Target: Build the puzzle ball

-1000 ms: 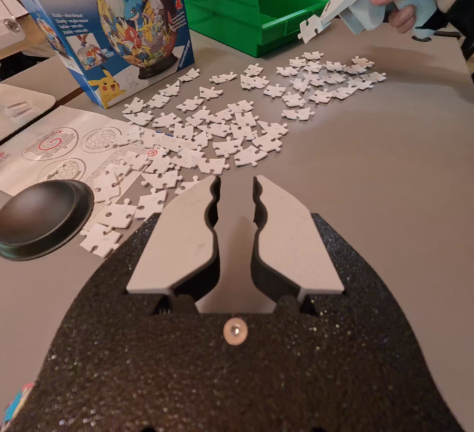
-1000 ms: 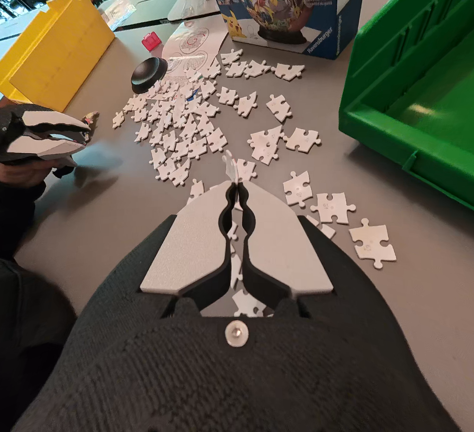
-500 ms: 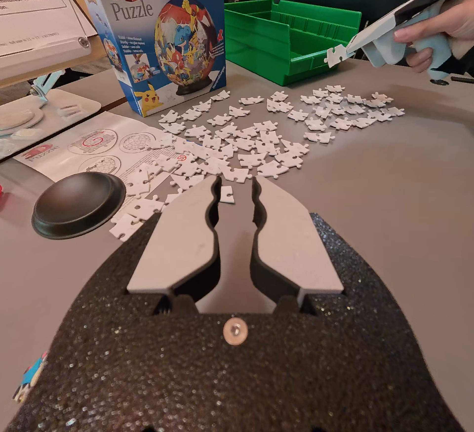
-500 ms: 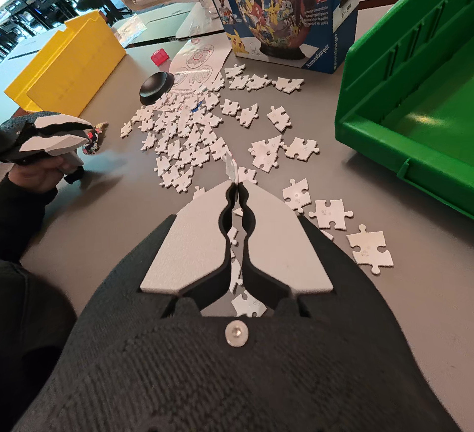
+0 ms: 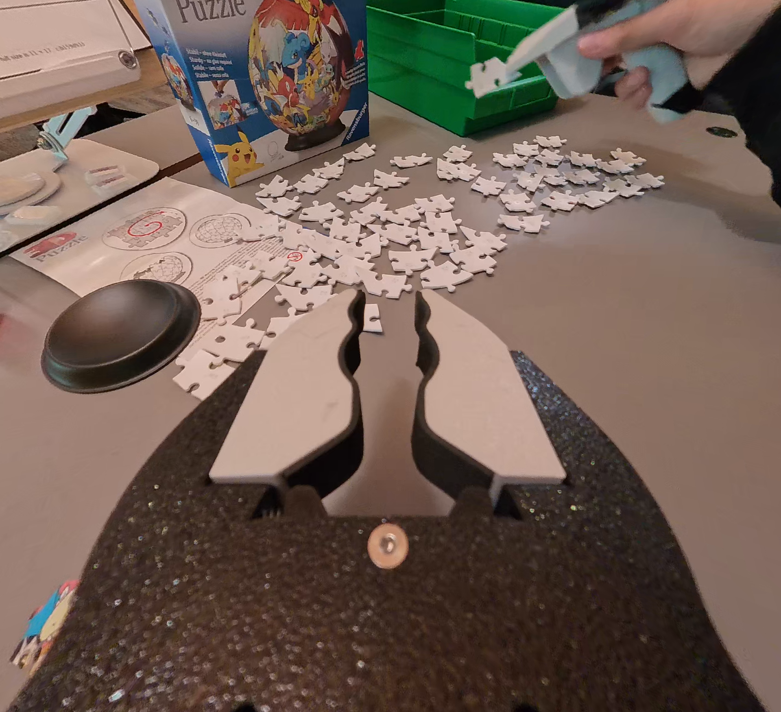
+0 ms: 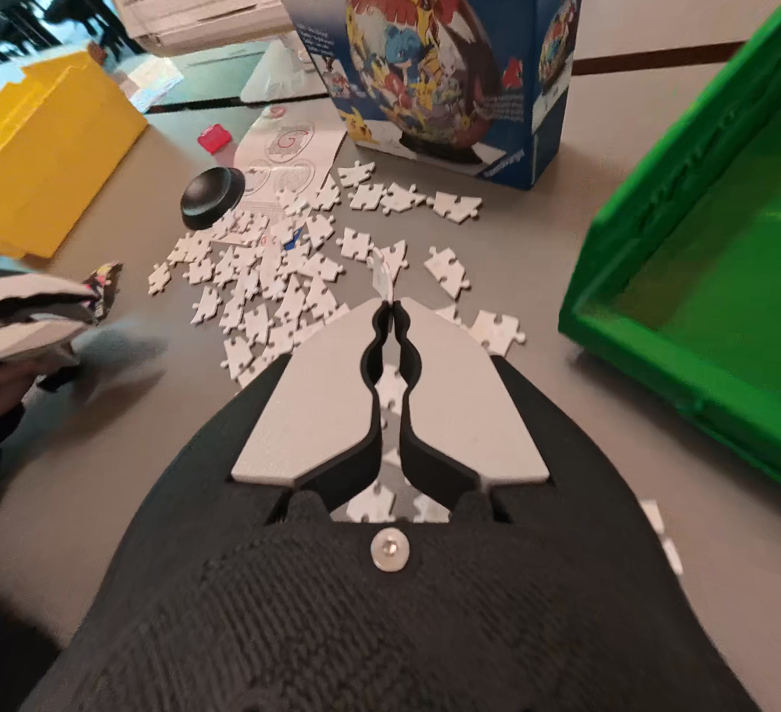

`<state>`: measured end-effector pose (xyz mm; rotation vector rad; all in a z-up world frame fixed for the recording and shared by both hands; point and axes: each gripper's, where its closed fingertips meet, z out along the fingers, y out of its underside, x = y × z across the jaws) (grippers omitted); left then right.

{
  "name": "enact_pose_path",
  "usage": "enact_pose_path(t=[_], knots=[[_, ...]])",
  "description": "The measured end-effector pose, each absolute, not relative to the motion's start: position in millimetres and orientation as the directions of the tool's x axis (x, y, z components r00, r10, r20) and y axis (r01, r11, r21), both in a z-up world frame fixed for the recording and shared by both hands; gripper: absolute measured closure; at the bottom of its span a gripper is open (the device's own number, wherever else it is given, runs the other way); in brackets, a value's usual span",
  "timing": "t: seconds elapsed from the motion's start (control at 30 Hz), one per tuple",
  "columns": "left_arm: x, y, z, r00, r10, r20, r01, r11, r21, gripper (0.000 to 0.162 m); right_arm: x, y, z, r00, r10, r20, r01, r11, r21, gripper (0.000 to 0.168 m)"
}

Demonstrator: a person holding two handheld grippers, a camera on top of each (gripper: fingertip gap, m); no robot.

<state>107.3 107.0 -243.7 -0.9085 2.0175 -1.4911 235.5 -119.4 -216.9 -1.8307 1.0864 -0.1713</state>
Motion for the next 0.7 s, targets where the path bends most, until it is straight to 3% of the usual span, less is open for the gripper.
enact_pose_path(t=[0.27,0.47,0.7], knots=[[106.4,107.0,-242.7,-0.672,-0.74,0.009,-0.223,0.191,-0.956,0.14,298.1,-89.9,-233.2,0.571,-0.79,-0.223,-0.696,-0.322,-0.642,0.166],[105.6,106.7,-245.2,-0.676,-0.736,0.03,-0.248,0.189,-0.95,0.14,313.4,-100.9,-258.5,0.499,-0.851,-0.165,-0.764,-0.341,-0.548,0.166],[104.4,103.6,-248.7,-0.684,-0.73,0.006,-0.249,0.226,-0.942,0.139,315.9,-112.2,-266.7,0.446,-0.882,-0.154,-0.798,-0.313,-0.515,0.166]])
